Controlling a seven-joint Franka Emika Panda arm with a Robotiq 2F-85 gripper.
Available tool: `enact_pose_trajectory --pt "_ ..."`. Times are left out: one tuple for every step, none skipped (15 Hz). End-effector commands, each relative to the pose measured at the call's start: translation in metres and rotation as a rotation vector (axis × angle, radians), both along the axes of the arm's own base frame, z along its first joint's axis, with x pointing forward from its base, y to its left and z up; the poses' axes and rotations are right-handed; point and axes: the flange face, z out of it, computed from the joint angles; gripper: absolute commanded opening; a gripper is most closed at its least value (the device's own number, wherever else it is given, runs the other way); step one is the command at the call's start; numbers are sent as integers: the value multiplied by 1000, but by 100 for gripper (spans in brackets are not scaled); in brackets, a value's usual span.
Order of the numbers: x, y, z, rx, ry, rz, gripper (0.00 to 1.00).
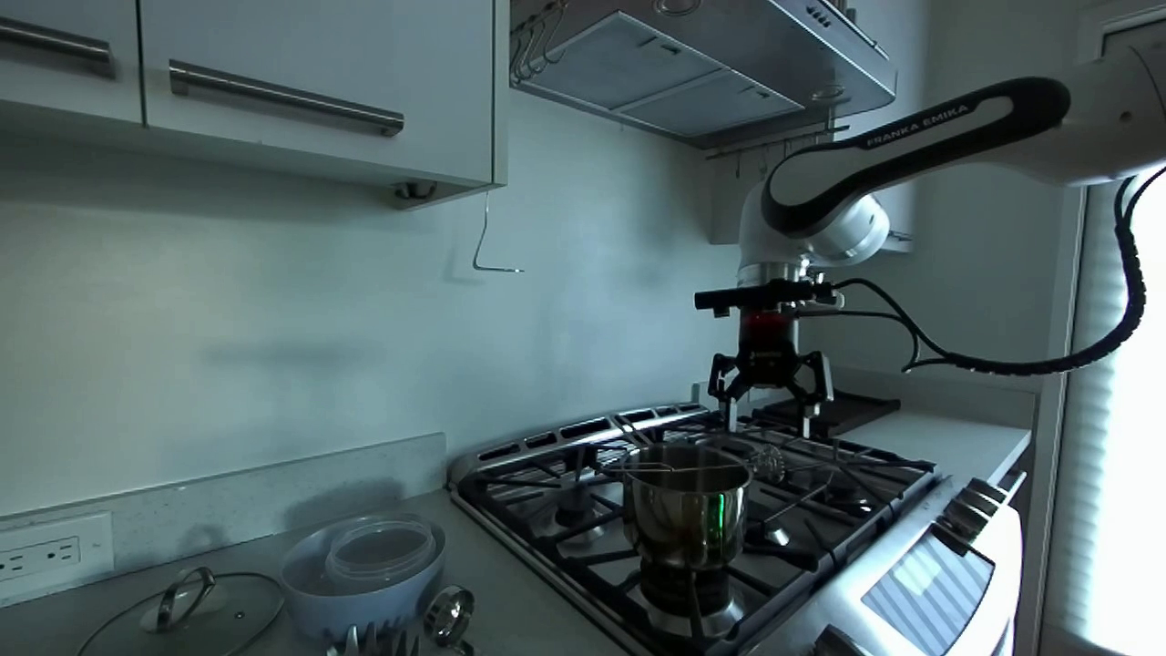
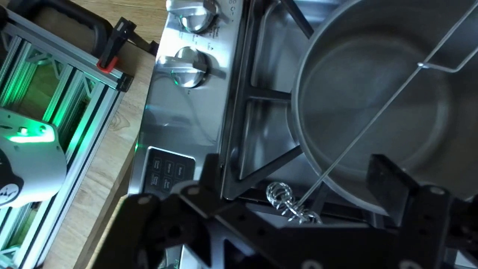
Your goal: Hang the coffee whisk on the hook above the stove
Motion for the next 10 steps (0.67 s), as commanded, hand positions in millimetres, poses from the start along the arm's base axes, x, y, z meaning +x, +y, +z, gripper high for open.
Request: enact_pose_trajectory --pt "3 12 -4 -13 37 -95 100" --pt "3 15 -6 -12 32 -109 100" --pt "4 18 -8 -14 27 -125 100" --pt "5 22 -10 -18 20 -139 100" --pt "6 26 -13 -19 18 -155 100" --pt "7 29 -15 -20 14 -173 100" --pt "8 32 -17 -17 11 -185 100" --pt "9 35 -18 -10 0 -196 100" --pt "10 38 -19 -5 -10 -204 100" --pt "11 42 -20 -3 -24 -210 100"
